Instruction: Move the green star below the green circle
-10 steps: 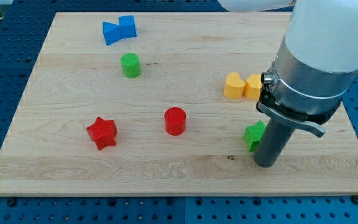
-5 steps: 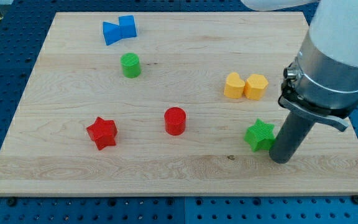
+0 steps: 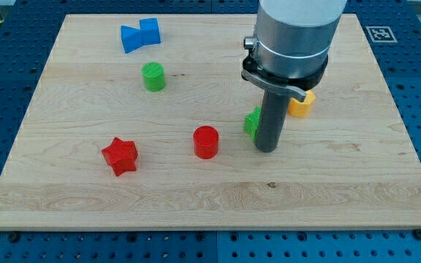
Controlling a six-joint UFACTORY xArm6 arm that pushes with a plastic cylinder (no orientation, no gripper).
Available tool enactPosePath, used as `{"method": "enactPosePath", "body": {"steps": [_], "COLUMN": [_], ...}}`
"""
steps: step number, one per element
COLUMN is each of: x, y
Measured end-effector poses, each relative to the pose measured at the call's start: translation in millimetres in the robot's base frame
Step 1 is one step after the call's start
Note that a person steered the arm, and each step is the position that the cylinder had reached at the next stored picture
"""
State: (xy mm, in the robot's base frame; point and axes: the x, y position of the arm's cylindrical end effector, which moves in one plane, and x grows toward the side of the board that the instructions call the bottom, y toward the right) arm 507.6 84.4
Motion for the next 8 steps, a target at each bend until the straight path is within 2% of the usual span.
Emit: {"method": "enactPosePath", "body": {"steps": [1, 3, 8], "x": [-0.9, -29.9, -44.1], "y": [34.7, -12.3, -100.2]}}
